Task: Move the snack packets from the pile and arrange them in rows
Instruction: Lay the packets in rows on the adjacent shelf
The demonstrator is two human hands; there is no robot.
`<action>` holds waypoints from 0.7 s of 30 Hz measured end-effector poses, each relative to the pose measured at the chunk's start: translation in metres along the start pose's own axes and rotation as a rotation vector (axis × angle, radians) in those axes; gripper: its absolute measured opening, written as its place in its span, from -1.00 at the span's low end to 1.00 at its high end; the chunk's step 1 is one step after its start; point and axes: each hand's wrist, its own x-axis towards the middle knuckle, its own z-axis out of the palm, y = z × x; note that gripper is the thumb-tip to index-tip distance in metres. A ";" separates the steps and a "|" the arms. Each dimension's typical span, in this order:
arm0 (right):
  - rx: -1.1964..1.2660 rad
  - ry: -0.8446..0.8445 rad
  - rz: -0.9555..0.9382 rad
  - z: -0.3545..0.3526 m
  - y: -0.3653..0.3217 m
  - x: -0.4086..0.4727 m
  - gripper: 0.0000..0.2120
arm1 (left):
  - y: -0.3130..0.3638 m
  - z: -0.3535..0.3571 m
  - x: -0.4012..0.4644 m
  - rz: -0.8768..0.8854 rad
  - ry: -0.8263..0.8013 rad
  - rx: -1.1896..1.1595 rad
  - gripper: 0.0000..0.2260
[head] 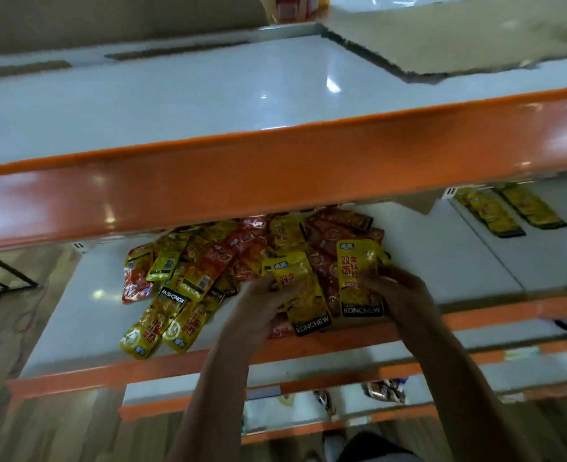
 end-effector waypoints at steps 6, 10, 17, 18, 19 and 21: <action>0.077 0.118 0.018 -0.026 0.011 -0.029 -0.79 | -0.007 0.017 0.005 0.021 -0.109 0.113 -0.87; 0.095 0.208 0.001 -0.048 0.019 -0.044 -0.72 | -0.011 0.042 0.010 0.006 -0.202 0.170 -0.59; 0.142 0.354 -0.033 -0.091 0.019 -0.065 -0.80 | -0.022 0.093 0.025 -0.003 -0.331 0.231 -0.79; 0.156 0.373 -0.034 -0.099 0.017 -0.068 -0.81 | -0.025 0.103 0.028 -0.010 -0.350 0.235 -0.78; 0.169 0.393 -0.037 -0.107 0.015 -0.071 -0.81 | -0.027 0.112 0.030 -0.017 -0.364 0.240 -0.77; 0.198 0.426 -0.044 -0.126 0.013 -0.076 -0.81 | -0.032 0.133 0.036 -0.028 -0.376 0.250 -0.75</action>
